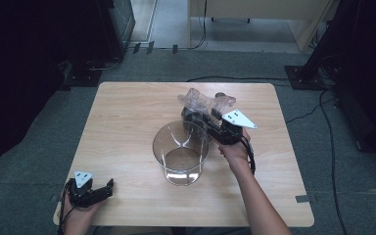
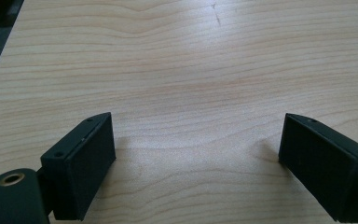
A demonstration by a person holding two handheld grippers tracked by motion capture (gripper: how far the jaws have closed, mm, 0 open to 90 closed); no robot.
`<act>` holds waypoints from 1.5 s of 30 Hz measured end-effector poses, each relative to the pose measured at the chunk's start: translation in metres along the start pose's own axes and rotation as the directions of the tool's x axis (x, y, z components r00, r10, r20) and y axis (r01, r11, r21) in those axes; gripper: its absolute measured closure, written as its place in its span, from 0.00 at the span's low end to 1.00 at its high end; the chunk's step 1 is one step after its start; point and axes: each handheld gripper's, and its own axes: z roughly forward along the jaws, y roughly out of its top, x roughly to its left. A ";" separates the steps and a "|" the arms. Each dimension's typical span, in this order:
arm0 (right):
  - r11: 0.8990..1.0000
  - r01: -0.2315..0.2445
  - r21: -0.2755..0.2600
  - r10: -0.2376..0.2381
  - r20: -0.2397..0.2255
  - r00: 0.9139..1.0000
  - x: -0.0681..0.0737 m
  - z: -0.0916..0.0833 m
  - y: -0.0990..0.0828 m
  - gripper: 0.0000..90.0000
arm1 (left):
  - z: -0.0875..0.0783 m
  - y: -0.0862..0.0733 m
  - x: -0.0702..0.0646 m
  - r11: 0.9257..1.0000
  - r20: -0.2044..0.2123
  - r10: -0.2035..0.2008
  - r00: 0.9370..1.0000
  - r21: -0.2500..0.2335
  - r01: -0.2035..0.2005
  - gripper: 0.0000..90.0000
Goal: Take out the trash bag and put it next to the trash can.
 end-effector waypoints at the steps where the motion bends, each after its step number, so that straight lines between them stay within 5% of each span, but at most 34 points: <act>1: 1.000 0.001 0.001 -0.001 -0.009 1.000 -0.001 -0.001 -0.001 0.60 | 0.000 0.000 0.000 1.000 0.000 0.000 1.000 0.000 0.000 0.12; 8: 0.999 -0.028 0.033 0.030 -0.055 0.998 -0.010 -0.012 -0.006 0.40 | 0.000 0.000 0.000 1.000 0.000 -0.001 1.000 0.000 0.001 0.12; 18: 0.996 0.029 0.084 -0.021 -0.105 0.994 -0.021 -0.026 -0.022 0.30 | 0.000 0.000 0.000 1.000 -0.001 -0.001 1.000 0.000 0.001 0.12; 28: 0.981 0.131 0.144 -0.115 -0.117 0.986 -0.016 -0.032 -0.043 0.22 | 0.000 0.000 0.000 1.000 -0.002 0.000 1.000 0.000 0.000 0.12; 45: 0.970 0.062 0.234 -0.065 0.004 0.998 -0.027 -0.041 -0.069 0.01 | 0.000 0.000 0.000 1.000 -0.001 0.000 1.000 0.001 0.000 0.12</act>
